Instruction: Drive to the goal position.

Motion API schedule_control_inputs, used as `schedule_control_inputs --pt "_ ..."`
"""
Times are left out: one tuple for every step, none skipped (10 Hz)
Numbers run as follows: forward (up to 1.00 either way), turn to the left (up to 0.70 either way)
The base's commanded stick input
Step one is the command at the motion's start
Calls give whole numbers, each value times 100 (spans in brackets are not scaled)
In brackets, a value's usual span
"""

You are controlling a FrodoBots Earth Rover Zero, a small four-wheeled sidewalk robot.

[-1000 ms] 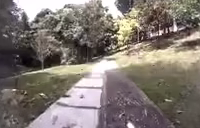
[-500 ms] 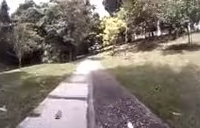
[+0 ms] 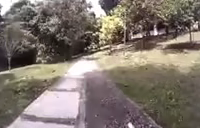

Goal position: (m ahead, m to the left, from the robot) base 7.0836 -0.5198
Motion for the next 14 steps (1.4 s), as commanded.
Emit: schedule_control_inputs --pt "100 0" --pt "100 23" --pt "100 16" --pt "100 2" --pt "100 0" --pt "100 0" --pt "100 0" --pt "100 0" --pt "100 0" --pt "100 0" --pt "100 0" --pt "100 0" --pt "100 0" --pt "100 0"
